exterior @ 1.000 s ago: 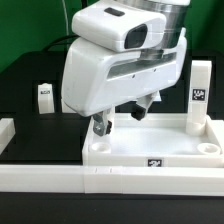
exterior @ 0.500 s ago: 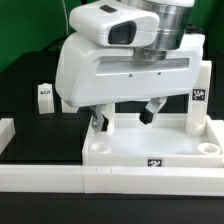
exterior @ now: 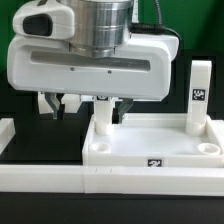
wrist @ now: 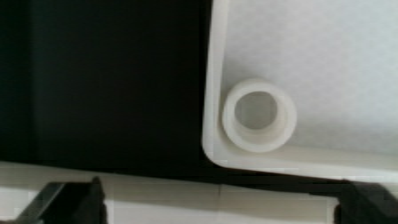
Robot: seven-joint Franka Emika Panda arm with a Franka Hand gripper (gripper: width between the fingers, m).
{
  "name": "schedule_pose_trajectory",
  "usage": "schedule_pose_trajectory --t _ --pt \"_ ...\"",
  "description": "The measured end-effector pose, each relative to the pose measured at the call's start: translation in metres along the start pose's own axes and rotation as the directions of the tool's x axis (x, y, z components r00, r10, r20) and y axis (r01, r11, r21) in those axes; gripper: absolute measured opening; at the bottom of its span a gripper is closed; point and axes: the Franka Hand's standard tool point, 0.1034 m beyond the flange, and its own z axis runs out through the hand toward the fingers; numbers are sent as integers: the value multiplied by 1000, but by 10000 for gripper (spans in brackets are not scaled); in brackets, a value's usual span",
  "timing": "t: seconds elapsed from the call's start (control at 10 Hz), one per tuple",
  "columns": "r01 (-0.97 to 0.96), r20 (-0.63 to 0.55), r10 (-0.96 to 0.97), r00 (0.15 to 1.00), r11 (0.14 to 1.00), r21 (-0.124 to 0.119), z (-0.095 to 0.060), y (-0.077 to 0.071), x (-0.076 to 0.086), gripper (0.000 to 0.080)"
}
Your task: Assemble desk
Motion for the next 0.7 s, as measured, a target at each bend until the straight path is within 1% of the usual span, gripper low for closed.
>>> schedule_pose_trajectory --t 0.1,0.2,0.3,0.4,0.5,0.6,0.7 --pt "-57 0 57 998 998 0 0 0 0 648" --pt "-71 14 70 997 997 23 0 4 -4 648" --pt "-124 36 122 992 991 55 0 25 -11 648" --pt "-173 54 169 984 982 72 4 48 -23 648" --pt "-218 84 210 974 970 106 13 63 -40 648" --pt "-248 110 235 966 961 124 20 71 -53 648" --pt "-255 121 240 963 959 124 23 73 -59 648"
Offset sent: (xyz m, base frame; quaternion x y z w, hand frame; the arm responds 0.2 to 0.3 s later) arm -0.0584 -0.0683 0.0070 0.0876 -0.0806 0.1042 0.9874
